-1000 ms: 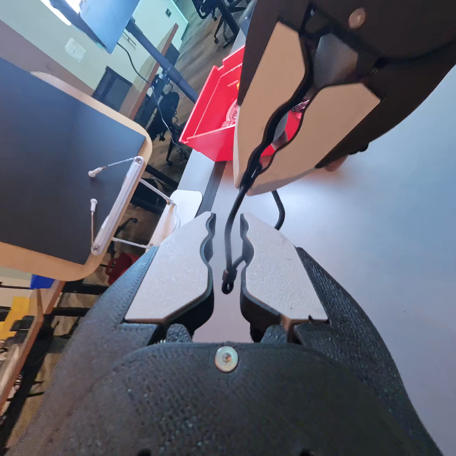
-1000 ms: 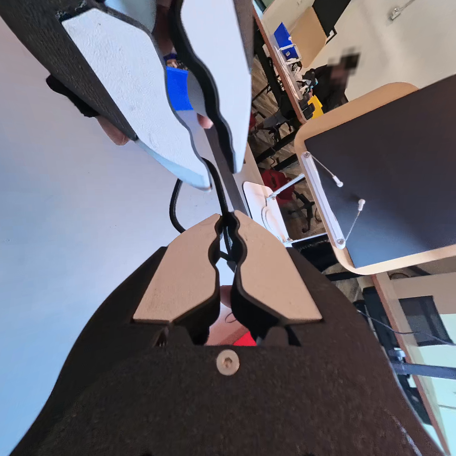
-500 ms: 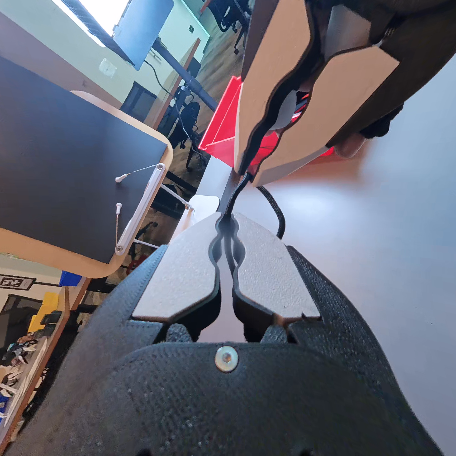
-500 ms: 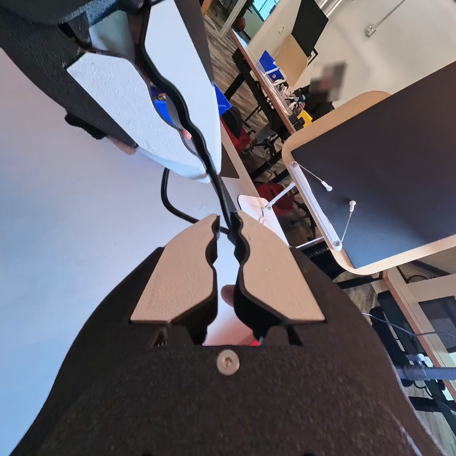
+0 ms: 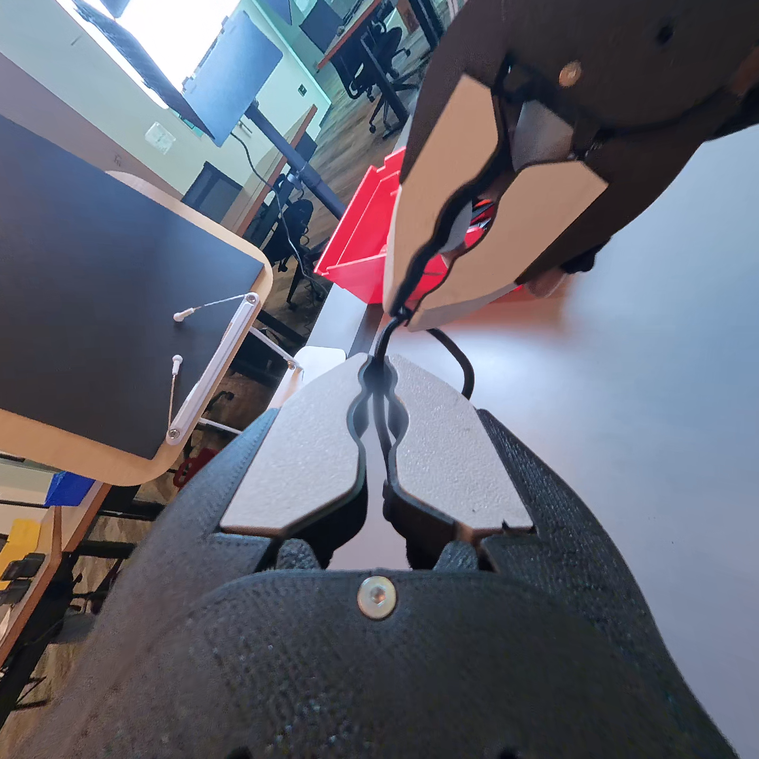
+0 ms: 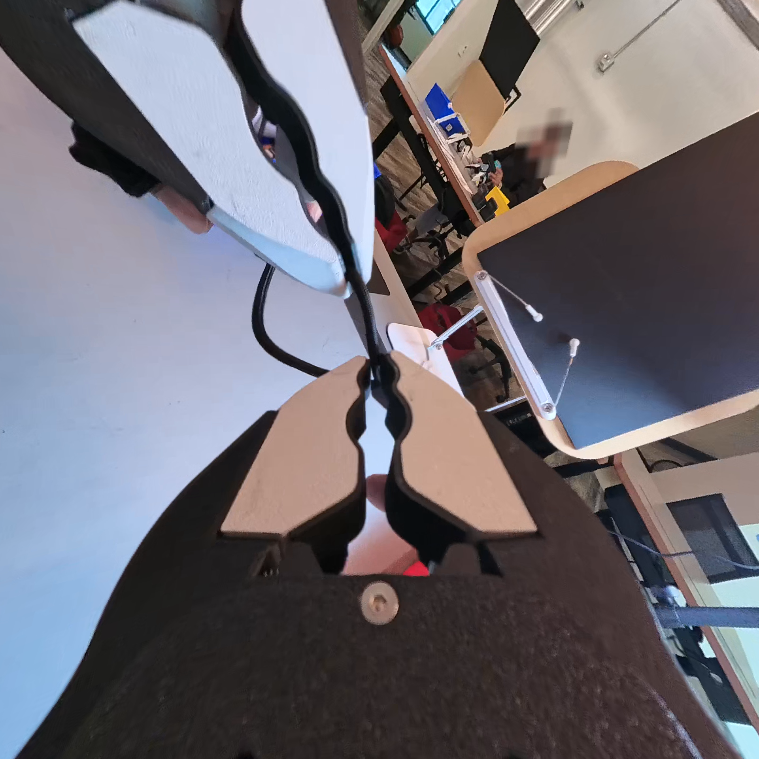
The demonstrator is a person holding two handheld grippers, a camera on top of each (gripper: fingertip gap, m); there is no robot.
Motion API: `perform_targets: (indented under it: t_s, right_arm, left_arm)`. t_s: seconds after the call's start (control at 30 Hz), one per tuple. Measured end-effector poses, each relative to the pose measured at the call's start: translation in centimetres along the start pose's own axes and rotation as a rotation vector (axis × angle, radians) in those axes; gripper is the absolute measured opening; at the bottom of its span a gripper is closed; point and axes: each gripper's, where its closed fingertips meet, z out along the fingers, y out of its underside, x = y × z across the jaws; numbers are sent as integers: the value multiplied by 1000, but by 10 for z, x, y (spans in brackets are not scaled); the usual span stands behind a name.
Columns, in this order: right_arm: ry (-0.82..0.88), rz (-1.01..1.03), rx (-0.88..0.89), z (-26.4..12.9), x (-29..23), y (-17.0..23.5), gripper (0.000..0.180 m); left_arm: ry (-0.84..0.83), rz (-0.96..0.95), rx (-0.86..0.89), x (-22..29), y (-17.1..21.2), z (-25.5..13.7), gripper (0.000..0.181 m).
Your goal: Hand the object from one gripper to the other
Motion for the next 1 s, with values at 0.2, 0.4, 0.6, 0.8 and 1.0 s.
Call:
perform_targets:
  t_s: [0.2,0.4,0.6,0.8,1.0]
  right_arm:
    - [31,-43,-52,-1,7,7,3]
    - [165,-75,-179,-16,51,39,3]
    - [397,152,-305,-53,126,101,3]
    - [532,409,-419,-85,165,181,3]
    - [530,545,-548,-84,162,246,3]
  left_arm:
    - [35,-68,-24,0,7,2,18]
    - [-32,-127,59,-22,-5,-13,28]
    - [-87,-316,238,-47,-22,-32,18]
    - [-148,-534,303,-74,9,-27,17]
    - [-208,-703,277,-101,61,-26,17]
